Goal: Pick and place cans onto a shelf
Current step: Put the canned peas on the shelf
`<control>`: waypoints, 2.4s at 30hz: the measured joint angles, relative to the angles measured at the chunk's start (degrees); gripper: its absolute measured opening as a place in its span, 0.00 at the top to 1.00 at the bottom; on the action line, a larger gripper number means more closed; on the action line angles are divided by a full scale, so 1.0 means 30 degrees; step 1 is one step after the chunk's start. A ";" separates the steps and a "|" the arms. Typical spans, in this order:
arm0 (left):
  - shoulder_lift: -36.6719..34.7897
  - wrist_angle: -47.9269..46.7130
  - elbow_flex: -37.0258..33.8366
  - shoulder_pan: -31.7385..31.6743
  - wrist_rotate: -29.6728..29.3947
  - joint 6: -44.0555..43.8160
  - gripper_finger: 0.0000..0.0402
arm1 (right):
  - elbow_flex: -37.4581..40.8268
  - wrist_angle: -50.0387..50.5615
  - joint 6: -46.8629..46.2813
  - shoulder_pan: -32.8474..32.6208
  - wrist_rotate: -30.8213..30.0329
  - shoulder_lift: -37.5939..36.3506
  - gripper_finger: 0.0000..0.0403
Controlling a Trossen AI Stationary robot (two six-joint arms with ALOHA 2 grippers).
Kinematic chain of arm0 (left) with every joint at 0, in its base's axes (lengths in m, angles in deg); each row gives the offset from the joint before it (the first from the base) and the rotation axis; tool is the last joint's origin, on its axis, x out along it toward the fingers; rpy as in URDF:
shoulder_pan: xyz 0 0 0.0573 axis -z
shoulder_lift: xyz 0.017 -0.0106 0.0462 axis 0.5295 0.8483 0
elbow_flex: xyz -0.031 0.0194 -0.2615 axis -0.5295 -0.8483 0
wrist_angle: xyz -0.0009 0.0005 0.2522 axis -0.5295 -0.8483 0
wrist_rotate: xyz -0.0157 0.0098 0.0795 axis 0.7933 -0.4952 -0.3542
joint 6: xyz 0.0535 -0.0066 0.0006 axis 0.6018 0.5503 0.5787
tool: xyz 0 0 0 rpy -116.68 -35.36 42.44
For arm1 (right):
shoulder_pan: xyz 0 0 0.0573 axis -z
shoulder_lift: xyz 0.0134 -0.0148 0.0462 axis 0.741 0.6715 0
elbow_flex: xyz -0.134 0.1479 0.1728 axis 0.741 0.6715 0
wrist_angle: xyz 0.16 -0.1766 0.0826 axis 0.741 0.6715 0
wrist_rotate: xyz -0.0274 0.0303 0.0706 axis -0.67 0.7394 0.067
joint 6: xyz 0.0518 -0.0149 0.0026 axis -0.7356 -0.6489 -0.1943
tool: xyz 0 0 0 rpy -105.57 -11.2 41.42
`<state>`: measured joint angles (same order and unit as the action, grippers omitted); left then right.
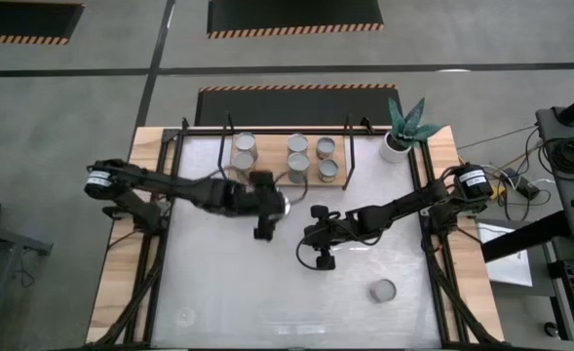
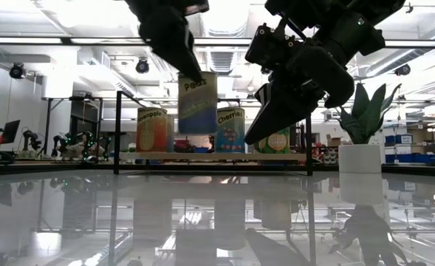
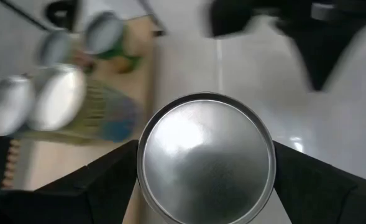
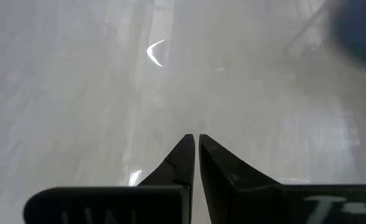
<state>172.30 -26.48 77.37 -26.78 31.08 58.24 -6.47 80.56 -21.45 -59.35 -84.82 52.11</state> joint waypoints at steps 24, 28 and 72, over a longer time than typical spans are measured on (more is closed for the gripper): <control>-0.0007 0.0520 -0.0625 -0.7159 0.2761 0.2369 0.21 | 0.0000 -0.0299 0.1013 -0.0278 -0.0007 0.0000 0.97; 0.0028 0.0757 -0.0632 -0.7204 0.2754 0.2252 0.21 | 0.0000 -0.0306 0.1013 -0.0278 -0.0014 0.0000 0.97; 0.0507 0.1219 -0.0734 -0.7423 0.3096 0.2837 0.10 | 0.0000 -0.0197 0.0846 -0.0278 -0.0007 0.0000 0.97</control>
<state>173.82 -22.83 75.17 -49.05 40.37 66.75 -6.47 79.97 -18.91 -60.18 -84.84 52.11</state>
